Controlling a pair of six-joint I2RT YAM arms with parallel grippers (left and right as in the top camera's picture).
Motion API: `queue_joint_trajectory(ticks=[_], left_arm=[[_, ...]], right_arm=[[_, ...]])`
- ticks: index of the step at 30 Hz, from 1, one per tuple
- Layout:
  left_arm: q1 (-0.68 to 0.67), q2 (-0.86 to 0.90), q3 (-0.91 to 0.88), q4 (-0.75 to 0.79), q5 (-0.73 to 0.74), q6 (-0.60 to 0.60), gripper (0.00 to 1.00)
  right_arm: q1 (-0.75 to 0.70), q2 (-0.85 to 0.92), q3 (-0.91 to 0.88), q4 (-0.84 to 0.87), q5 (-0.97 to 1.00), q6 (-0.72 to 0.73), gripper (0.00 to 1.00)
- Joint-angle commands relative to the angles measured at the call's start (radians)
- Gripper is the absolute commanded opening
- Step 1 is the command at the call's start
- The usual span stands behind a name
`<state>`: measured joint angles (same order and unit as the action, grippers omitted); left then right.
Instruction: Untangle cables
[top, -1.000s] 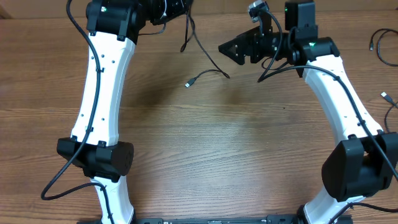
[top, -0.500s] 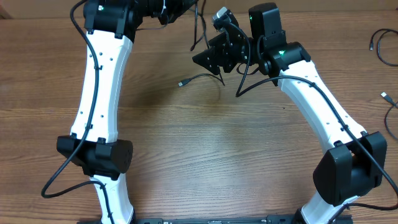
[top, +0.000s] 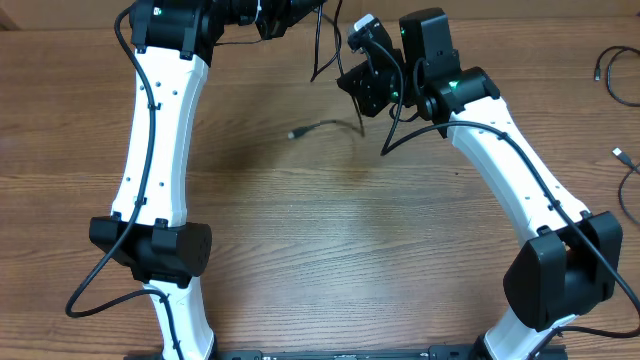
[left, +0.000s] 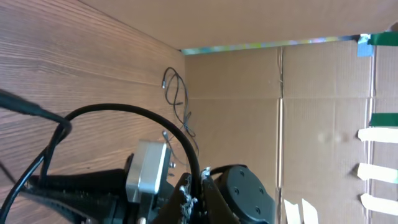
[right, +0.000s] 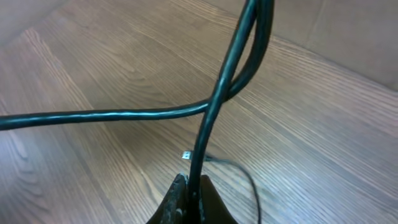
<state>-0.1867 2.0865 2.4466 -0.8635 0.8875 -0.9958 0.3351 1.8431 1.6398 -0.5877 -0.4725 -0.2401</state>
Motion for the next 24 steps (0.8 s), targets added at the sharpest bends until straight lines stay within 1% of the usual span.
queue_joint_trajectory(ticks=[1,2,3,4,6,8,10,13,14,17,19,21,23,24], left_arm=[[0.023,0.014,0.011,0.008,0.061,-0.006,0.04],[0.027,0.014,0.011,0.008,0.07,-0.004,0.14],[0.036,0.014,0.011,0.011,0.082,0.02,0.64],[0.042,0.014,0.011,0.019,0.094,0.058,0.99],[0.053,0.014,0.011,0.043,0.127,0.204,1.0],[0.059,0.011,0.011,0.045,0.126,0.345,1.0],[0.06,0.008,0.011,0.032,0.113,0.396,1.0],[0.06,0.005,0.011,-0.05,0.024,0.412,1.0],[0.059,0.005,0.011,-0.095,-0.024,0.432,1.0],[0.029,0.006,0.011,-0.232,-0.233,0.502,1.0],[-0.005,0.006,0.011,-0.28,-0.319,0.518,1.0],[-0.043,0.006,0.01,-0.279,-0.322,0.531,1.0],[-0.083,0.006,0.01,-0.255,-0.322,0.509,1.0],[-0.106,0.007,0.01,-0.238,-0.323,0.48,1.0]], right_arm=[[-0.02,0.0,0.009,0.003,0.031,-0.005,0.04],[-0.027,0.0,0.009,0.003,0.031,-0.005,0.04],[-0.039,0.0,0.009,0.003,0.031,-0.004,0.04],[-0.048,0.0,0.009,0.003,0.03,-0.003,0.04],[-0.077,0.0,0.009,0.0,0.026,0.004,0.04],[-0.113,0.0,0.009,-0.014,0.026,0.007,0.04],[-0.143,0.0,0.009,-0.029,0.027,0.007,0.04],[-0.188,0.0,0.009,-0.038,0.027,0.01,0.04],[-0.201,0.0,0.009,-0.031,0.027,0.024,0.04],[-0.25,0.0,0.009,0.01,0.026,0.066,0.04],[-0.275,0.0,0.009,0.042,0.026,0.111,0.04],[-0.294,-0.001,0.009,0.074,0.016,0.154,0.04],[-0.303,0.0,0.009,0.098,-0.013,0.166,0.04],[-0.303,0.0,0.009,0.107,-0.023,0.166,0.04]])
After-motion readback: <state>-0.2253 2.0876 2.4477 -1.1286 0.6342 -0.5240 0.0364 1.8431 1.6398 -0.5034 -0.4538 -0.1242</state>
